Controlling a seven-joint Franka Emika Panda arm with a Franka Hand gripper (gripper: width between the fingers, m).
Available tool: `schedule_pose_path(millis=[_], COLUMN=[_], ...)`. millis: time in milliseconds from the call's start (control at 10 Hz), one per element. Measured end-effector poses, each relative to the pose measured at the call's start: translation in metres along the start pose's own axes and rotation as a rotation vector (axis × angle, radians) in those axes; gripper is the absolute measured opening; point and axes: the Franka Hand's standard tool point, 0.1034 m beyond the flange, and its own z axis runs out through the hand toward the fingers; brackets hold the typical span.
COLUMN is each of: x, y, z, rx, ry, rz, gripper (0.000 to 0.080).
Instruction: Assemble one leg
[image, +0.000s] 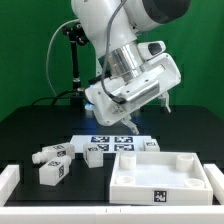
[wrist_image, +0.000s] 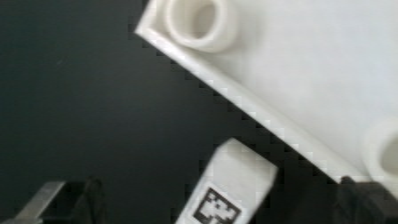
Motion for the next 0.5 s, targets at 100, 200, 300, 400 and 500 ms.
schedule_pose_path(millis=[100, 200, 300, 400, 500], x=[-0.001, -0.001, 0.001, 0.005, -0.004], y=[-0.001, -0.001, -0.001, -0.006, -0.015], z=[-0.001, -0.002, 0.0, -0.001, -0.012], rx=[0.001, 0.002, -0.026, -0.125, -0.178], ry=[0.001, -0.002, 0.012, 0.04, 0.041], rz=[-0.004, -0.004, -0.06, -0.151, -0.199], gripper=[0.0649, 0.0649, 0.0649, 0.0649, 0.0649])
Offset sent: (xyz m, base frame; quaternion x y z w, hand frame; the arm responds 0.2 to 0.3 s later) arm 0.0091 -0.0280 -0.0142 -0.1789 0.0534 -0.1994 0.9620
